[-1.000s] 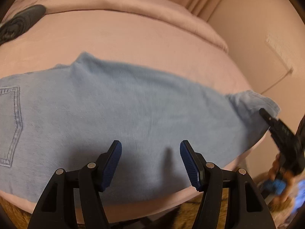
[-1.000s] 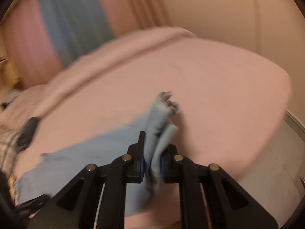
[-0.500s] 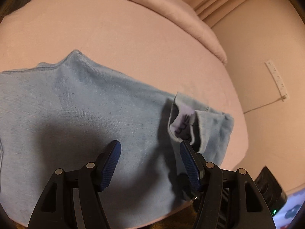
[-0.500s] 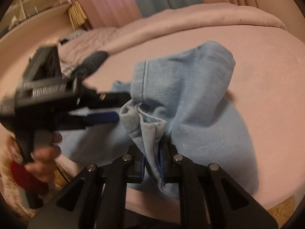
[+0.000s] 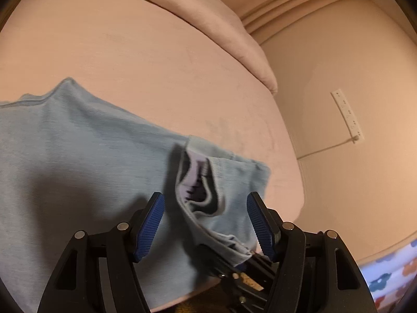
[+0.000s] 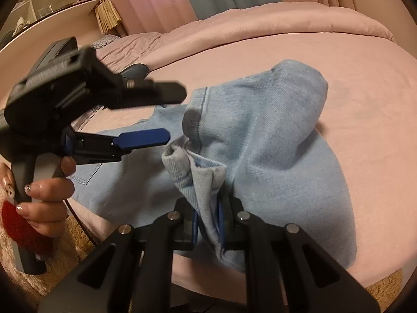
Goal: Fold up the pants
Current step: 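Grasp the jeans leg ends with the right gripper and lift them, then fold the leg ends over toward the waistband with the right gripper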
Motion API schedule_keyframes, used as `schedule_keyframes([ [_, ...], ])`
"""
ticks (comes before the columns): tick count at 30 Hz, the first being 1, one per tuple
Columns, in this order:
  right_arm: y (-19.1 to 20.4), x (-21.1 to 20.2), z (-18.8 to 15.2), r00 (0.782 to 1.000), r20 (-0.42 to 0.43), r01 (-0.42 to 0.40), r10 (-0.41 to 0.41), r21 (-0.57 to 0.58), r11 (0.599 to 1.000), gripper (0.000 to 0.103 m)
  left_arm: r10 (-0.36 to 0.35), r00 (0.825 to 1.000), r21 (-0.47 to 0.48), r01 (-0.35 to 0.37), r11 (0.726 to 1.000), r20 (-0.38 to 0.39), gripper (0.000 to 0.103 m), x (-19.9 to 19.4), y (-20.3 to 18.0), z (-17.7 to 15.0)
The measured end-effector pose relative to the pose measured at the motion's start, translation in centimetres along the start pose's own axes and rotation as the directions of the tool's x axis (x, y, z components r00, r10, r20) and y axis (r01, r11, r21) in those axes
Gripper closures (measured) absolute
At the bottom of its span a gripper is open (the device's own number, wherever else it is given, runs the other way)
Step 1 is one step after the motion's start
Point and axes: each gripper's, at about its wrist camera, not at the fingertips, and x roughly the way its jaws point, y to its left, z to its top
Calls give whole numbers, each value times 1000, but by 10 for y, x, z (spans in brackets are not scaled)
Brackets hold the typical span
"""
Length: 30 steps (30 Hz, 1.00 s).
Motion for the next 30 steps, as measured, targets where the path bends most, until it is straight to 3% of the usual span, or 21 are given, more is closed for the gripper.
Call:
schedule_keyframes([
  [4,0,-2,2,1000,4,-25,25,-5,1000,90,66,998,59,-66,996,1,36,11,-8,3],
  [5,3,-2,2,999,4,-34,34,-20,999,90,61,998,46,-62,997,7,58,9,-6,2],
  [7,10,1,7,1000,3,-29,29,-55,998,90,90,995,19,-91,996,49,85,-2,-1,5],
  [9,21,2,12,1000,13,-16,18,-99,995,90,92,991,-15,-91,996,97,87,-23,4,8],
  [13,46,8,29,992,22,-123,127,-132,984,90,169,964,-47,-163,986,204,87,-68,13,8],
  [16,66,25,31,986,-9,-165,166,-155,974,87,288,932,-70,-279,958,220,87,-80,31,5],
  [18,73,44,26,984,-59,-172,165,-147,974,86,385,901,-86,-375,923,200,87,-76,46,3],
  [20,74,63,16,990,-110,-101,85,-150,984,87,470,864,-83,-463,883,180,87,-66,59,0],
  [21,71,71,11,991,-120,-79,61,-155,985,87,478,863,-84,-470,879,166,87,-61,62,-3],
  [23,69,69,10,992,-100,-93,79,-145,985,87,453,879,-94,-443,892,150,87,-60,71,-9],
  [27,66,66,11,988,-127,-99,83,-125,987,83,442,883,-66,-438,897,156,87,-62,65,-9],
  [30,67,61,10,981,-158,-130,111,-116,985,64,438,882,-47,-437,898,173,87,-68,53,-7],
])
